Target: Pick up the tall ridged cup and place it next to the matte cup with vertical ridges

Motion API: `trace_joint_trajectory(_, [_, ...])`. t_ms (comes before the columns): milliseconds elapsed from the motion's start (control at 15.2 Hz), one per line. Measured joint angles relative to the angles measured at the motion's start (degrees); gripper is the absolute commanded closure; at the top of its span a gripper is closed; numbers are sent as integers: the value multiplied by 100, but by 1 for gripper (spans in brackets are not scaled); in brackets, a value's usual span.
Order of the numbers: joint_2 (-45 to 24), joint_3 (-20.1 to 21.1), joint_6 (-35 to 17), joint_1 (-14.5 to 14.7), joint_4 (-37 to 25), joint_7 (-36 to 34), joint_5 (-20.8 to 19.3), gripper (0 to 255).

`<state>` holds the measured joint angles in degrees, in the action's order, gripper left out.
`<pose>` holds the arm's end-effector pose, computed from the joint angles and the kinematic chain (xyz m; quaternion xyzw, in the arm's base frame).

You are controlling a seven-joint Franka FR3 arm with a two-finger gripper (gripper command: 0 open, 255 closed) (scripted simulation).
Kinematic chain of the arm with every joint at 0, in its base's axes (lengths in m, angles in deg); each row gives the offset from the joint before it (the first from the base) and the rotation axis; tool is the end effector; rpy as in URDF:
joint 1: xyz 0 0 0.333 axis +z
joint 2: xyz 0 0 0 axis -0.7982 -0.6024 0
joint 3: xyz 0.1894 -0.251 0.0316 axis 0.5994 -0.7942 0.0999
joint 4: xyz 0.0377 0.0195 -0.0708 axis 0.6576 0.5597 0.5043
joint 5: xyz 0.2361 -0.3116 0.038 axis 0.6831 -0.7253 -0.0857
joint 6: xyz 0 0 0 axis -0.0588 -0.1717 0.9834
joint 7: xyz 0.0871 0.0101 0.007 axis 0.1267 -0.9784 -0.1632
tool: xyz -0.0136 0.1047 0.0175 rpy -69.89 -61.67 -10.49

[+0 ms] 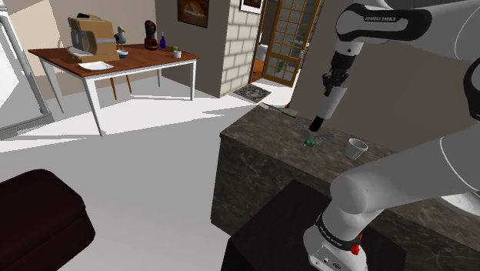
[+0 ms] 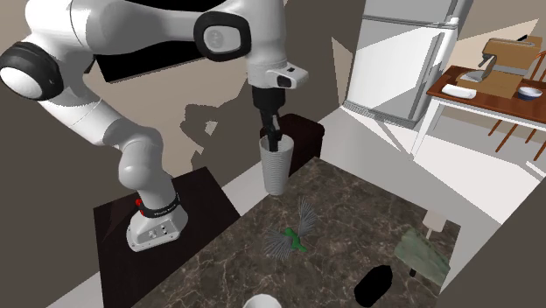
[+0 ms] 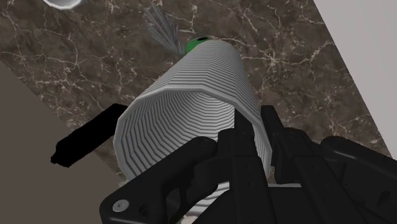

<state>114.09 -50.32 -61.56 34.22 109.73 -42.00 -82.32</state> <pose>0.2876 -0.2948 0.6015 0.9858 -0.1615 0.0152 0.0437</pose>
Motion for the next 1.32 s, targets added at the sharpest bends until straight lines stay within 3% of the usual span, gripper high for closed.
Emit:
trace_joint_trajectory(726, [442,-1084,31,-518,100,1393,-595,255])
trace_joint_trajectory(1320, [215,-2218,78,-690,-544,2714,-884,255])
